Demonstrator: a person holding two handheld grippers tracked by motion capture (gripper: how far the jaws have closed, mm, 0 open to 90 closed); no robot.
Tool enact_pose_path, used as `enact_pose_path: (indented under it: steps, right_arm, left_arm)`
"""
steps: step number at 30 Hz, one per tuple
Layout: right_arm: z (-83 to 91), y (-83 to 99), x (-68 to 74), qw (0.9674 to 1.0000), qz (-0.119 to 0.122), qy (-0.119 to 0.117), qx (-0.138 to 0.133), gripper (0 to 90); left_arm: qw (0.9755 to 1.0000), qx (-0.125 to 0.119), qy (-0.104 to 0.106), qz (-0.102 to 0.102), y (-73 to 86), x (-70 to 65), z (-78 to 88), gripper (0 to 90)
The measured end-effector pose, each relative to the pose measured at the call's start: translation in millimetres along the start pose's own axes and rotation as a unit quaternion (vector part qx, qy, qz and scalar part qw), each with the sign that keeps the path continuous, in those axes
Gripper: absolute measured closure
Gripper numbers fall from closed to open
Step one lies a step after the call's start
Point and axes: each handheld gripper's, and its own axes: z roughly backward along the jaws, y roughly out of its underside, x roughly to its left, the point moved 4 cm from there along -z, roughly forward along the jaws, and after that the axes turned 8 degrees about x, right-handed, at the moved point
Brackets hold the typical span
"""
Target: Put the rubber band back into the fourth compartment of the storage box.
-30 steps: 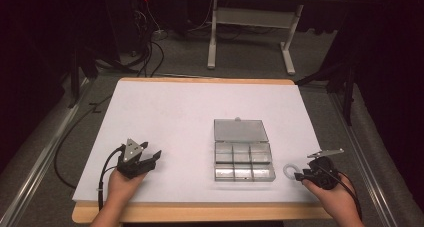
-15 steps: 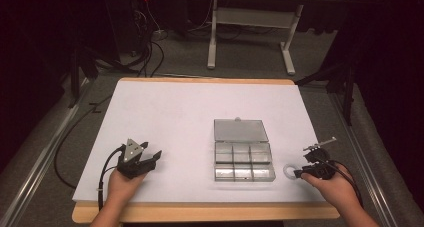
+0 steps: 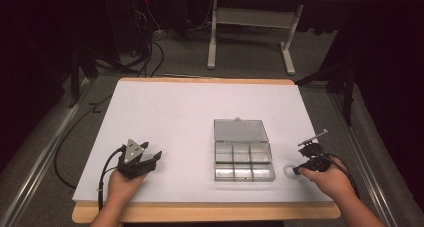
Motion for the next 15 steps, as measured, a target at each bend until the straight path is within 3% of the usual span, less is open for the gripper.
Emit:
enact_pose_path:
  steps: [7, 11, 15]
  right_arm:
    - [-5.0, -4.8, 1.1, 0.9995, 0.002, 0.009, 0.030, 73.7]
    - [-6.0, -7.8, 3.8, 0.9988, 0.016, 0.024, 0.040, 75.9]
    - [-6.6, -8.5, 3.4, 0.9988, 0.014, 0.025, 0.038, 81.2]
  left_arm:
    - [1.0000, 0.001, 0.002, -0.001, -0.1, -0.3, -0.4, 38.6]
    - [1.0000, 0.002, 0.001, -0.002, -0.1, -0.6, -0.4, 38.6]
    - [1.0000, 0.002, 0.001, -0.004, -0.1, -0.8, -0.7, 38.6]
